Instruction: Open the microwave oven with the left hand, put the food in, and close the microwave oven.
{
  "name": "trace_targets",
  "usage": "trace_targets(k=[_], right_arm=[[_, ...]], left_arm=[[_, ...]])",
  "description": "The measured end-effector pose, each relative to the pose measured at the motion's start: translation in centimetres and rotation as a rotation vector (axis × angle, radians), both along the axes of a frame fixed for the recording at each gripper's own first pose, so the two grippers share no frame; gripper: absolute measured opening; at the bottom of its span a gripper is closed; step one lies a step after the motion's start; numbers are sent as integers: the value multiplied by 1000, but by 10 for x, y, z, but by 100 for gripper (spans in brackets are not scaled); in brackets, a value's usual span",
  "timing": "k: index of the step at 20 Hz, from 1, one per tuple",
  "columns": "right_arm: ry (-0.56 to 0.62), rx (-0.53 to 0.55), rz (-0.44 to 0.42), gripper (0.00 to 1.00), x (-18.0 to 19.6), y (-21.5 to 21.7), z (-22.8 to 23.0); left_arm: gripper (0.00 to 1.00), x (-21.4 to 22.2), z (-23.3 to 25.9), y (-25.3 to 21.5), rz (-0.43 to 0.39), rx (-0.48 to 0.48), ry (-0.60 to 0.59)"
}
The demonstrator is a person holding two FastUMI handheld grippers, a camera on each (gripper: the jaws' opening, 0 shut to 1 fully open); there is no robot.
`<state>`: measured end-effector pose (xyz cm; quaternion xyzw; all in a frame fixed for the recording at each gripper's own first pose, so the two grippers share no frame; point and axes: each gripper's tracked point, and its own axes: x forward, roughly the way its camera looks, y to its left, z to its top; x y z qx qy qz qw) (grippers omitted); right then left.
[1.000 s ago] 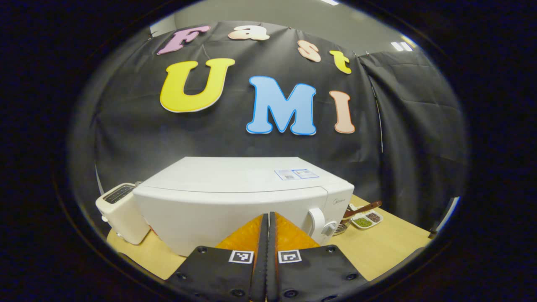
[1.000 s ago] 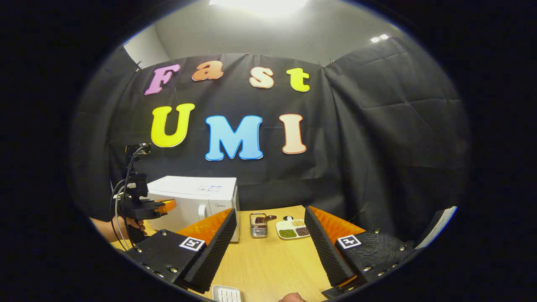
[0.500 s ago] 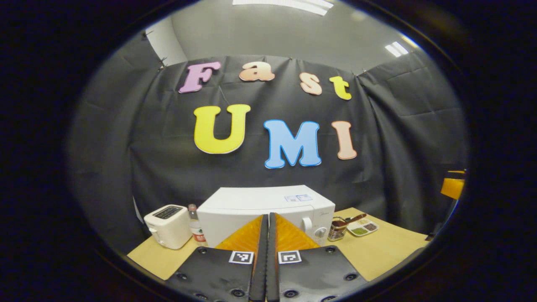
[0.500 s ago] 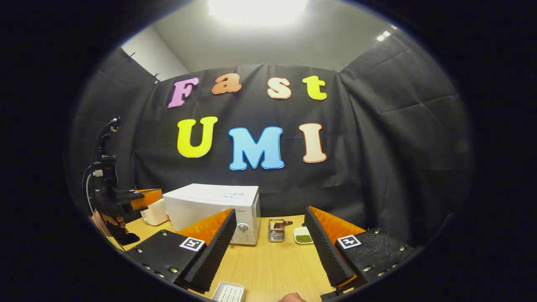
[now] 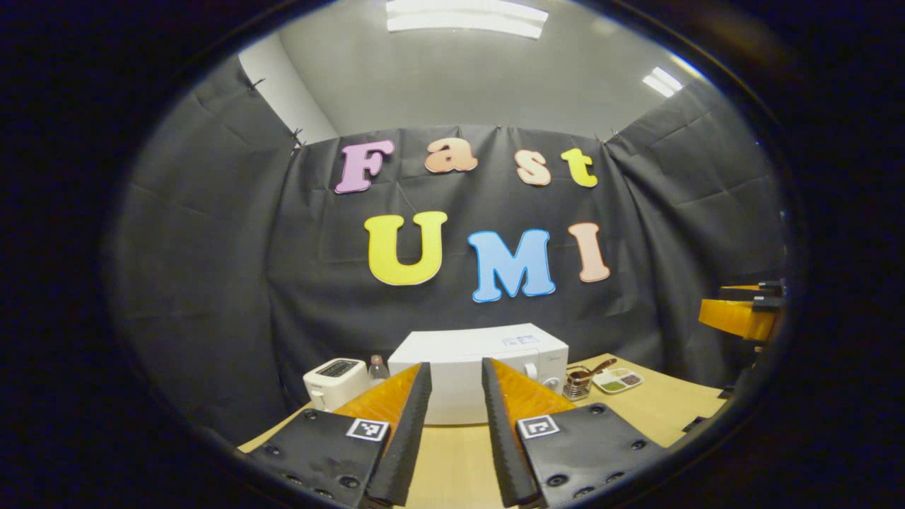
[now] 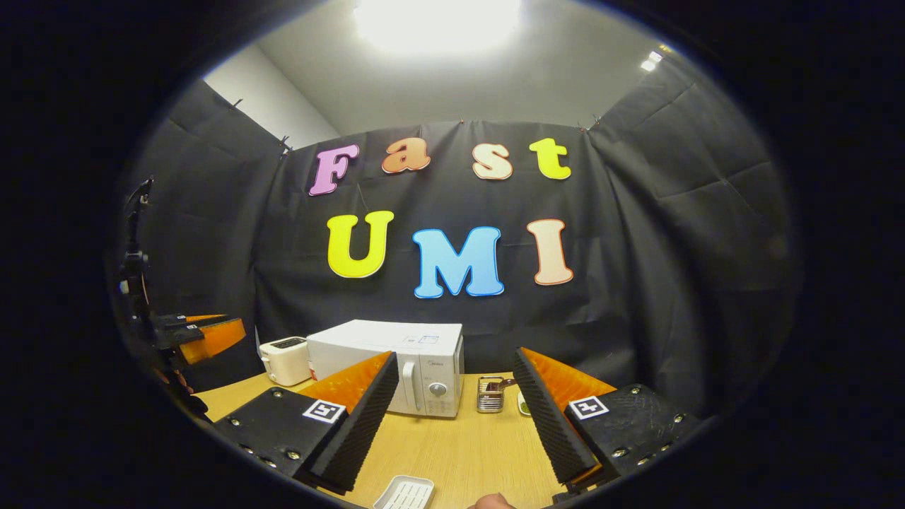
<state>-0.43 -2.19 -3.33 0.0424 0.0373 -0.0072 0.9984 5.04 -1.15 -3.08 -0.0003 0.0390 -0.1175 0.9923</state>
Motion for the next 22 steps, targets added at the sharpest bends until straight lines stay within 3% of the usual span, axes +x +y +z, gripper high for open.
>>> trace_targets(k=[1,2,6,22], right_arm=[[1,-8,-10,99,-1,0,-1],[0,-12,-12,99,-3,3,0],[-7,-4,-31,99,-5,13,3],[-35,-30,-30,99,-14,47,23]], left_arm=[[59,-5,1,7,8,-5,12],[74,-9,4,13,17,-17,15],[98,-11,23,44,63,-29,-30],[96,-23,34,71,64,22,-86]])
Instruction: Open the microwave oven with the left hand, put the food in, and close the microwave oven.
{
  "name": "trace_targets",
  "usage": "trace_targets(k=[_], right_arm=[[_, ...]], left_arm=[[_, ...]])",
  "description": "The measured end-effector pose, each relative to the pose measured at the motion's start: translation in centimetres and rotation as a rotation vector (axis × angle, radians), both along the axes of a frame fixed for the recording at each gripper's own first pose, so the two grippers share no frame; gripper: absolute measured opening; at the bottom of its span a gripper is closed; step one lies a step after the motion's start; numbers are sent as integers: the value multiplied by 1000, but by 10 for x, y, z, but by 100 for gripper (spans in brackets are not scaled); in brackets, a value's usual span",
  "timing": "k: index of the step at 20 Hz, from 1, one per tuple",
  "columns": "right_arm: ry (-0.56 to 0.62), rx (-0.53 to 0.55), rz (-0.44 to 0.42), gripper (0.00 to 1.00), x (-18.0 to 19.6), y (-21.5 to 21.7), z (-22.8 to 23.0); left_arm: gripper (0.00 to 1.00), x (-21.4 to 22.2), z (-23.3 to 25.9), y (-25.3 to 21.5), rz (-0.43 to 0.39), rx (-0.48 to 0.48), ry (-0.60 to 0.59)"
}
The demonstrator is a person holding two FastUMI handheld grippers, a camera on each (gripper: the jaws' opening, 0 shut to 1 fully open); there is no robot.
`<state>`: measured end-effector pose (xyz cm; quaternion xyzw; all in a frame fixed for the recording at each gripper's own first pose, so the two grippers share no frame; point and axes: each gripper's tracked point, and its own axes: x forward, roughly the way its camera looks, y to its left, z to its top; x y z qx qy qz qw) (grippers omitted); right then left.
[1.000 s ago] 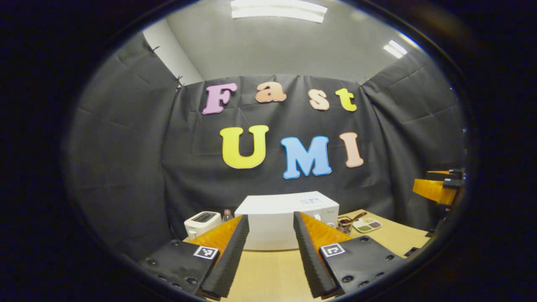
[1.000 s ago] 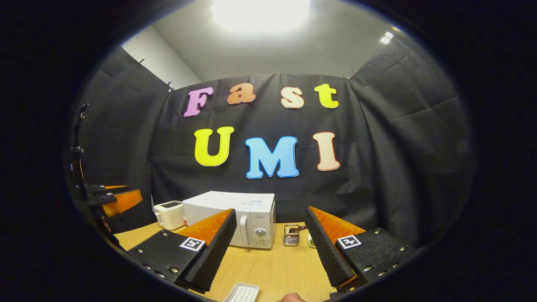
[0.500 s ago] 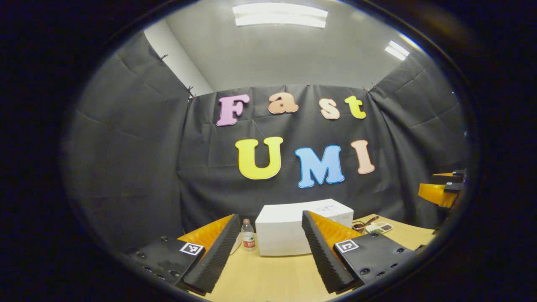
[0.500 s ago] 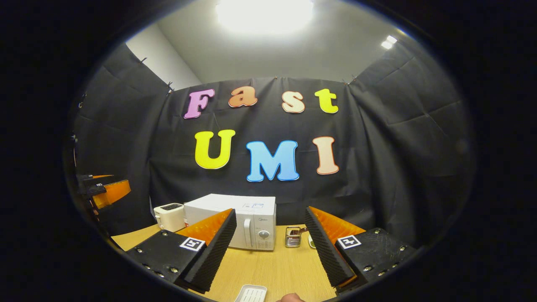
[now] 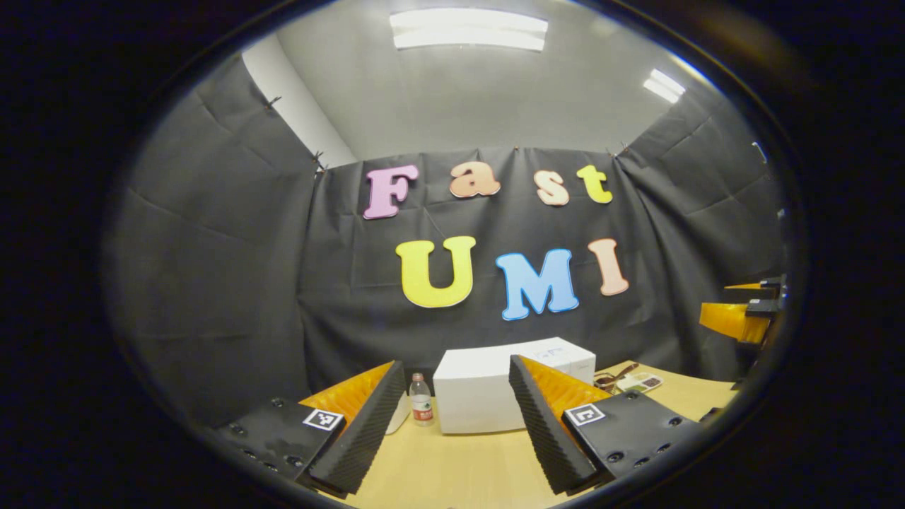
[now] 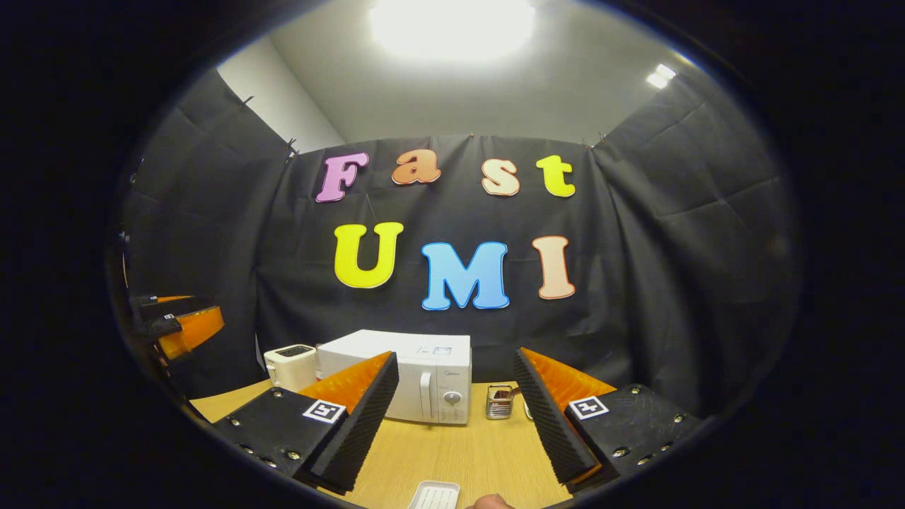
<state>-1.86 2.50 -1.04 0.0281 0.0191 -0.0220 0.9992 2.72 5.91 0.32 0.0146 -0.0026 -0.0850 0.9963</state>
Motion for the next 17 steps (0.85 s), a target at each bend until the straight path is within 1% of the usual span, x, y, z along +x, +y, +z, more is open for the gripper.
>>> trace_targets(k=[3,4,6,7,13,17], right_arm=[[15,-5,8,99,-1,5,-4],[19,-8,9,99,-1,6,-4],[17,-9,11,99,-3,11,-3],[17,-10,10,99,-3,12,-2],[15,-6,9,99,-1,22,1],[8,-8,4,99,0,28,4]], left_arm=[[99,2,-7,-2,-7,-22,17],[96,3,-8,0,-4,-23,19],[98,4,-11,2,-2,-20,23],[96,5,-12,2,-4,-21,22],[98,9,-21,11,-7,-18,41],[96,13,-19,20,-7,-15,32]])
